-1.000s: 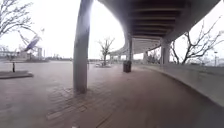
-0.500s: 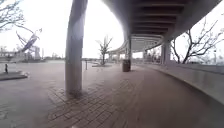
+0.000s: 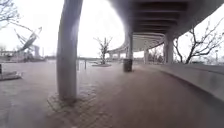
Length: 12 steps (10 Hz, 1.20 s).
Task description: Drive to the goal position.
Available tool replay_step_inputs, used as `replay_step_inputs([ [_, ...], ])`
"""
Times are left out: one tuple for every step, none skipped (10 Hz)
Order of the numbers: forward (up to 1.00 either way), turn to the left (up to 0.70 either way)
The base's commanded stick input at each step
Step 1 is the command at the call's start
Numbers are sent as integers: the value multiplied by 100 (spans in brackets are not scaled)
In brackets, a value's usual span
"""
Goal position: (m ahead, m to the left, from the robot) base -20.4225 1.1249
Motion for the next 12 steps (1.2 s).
replay_step_inputs([
  [70, 14],
  [70, 14],
  [70, 14],
  [70, 14],
  [70, 14],
  [70, 14],
  [70, 14],
  [70, 14],
  [70, 14],
  [70, 14],
  [70, 14],
  [70, 14],
])
